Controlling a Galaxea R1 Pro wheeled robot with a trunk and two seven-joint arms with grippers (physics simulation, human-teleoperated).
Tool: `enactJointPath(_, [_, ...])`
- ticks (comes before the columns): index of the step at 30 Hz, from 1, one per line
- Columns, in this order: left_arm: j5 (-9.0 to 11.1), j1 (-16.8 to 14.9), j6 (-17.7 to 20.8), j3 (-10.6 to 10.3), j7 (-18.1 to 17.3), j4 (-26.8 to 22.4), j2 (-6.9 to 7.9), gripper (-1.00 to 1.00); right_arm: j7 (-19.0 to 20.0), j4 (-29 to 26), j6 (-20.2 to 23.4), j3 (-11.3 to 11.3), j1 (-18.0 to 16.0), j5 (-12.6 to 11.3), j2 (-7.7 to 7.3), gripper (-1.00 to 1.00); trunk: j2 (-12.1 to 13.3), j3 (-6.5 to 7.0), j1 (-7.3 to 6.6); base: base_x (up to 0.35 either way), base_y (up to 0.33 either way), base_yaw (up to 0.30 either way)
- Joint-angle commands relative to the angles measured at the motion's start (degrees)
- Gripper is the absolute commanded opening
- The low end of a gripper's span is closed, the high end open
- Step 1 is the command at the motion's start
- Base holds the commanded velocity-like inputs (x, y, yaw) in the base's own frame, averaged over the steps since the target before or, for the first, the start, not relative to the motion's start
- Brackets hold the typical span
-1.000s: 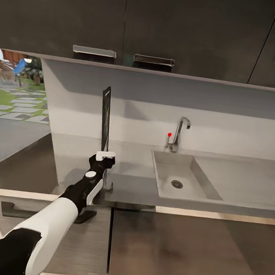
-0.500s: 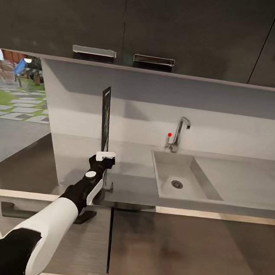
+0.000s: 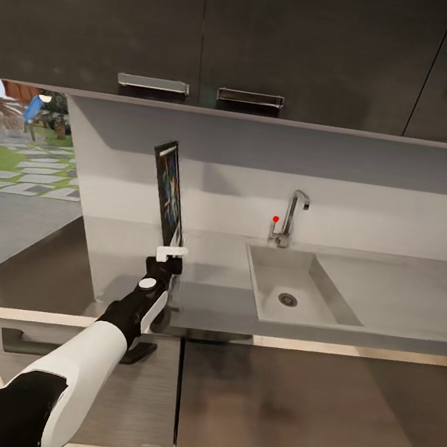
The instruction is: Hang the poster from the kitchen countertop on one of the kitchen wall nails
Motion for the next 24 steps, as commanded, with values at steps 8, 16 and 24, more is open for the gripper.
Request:
enactJointPath(8, [-0.18,-0.05,-0.13,-0.17,0.3,0.04,-0.01,-1.0,-0.02,-0.06,-0.06,-0.05,0.02,0.07,0.0,1.0,-0.03,-0.05,0.0,0.0,0.0,0.0])
enactJointPath(16, [-0.14,-0.05,-0.13,-0.17,0.23,-0.27,-0.01,-1.0,-0.02,-0.06,-0.06,-0.08,0.02,0.07,0.0,1.0,-0.03,-0.05,0.0,0.0,0.0,0.0])
enactJointPath(24, [0.07,-0.05,0.13,-0.26,0.04,-6.21,-0.01,-1.0,0.0,0.03,0.03,-0.11,0.02,0.07,0.0,1.0,-0.03,-0.05,0.0,-0.06,0.0,0.0])
